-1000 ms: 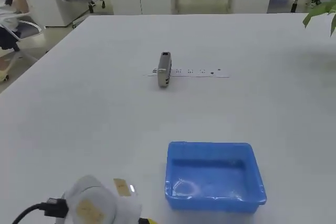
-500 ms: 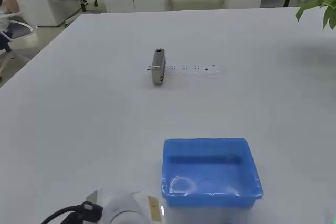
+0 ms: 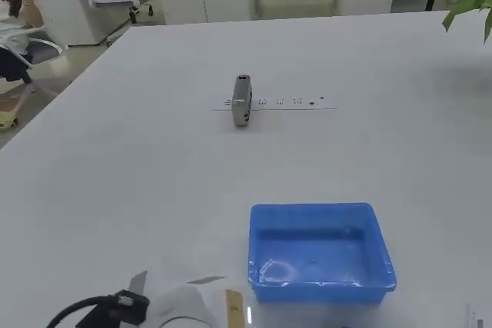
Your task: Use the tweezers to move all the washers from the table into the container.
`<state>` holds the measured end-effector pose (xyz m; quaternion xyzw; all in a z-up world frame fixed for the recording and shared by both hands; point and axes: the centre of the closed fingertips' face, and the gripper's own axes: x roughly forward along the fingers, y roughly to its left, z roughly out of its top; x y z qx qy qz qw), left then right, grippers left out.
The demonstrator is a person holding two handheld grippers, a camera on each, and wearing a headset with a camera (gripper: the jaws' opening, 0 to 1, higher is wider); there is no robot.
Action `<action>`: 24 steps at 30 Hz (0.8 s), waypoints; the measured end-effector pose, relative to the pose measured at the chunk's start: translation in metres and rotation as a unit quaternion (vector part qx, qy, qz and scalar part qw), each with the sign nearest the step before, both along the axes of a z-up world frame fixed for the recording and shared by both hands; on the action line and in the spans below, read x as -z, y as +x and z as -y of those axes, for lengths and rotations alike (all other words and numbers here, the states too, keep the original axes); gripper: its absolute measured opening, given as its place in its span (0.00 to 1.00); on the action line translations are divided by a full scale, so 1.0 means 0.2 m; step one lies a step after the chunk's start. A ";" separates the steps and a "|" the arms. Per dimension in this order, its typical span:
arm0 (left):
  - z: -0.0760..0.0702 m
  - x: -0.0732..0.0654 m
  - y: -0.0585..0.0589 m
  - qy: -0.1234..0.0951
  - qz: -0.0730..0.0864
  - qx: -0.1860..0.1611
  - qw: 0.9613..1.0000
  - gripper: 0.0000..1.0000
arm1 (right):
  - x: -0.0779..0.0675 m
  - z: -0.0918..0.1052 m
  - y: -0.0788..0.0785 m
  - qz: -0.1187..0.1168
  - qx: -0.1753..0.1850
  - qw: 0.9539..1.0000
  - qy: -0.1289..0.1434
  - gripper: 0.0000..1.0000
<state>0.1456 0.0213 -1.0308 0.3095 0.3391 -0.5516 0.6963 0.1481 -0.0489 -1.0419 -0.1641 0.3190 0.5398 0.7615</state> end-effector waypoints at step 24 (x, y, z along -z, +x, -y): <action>0.21 -0.26 -0.06 -0.017 0.011 0.066 0.998 0.00 | 0.06 -0.23 0.00 0.017 -0.088 0.996 0.006 0.15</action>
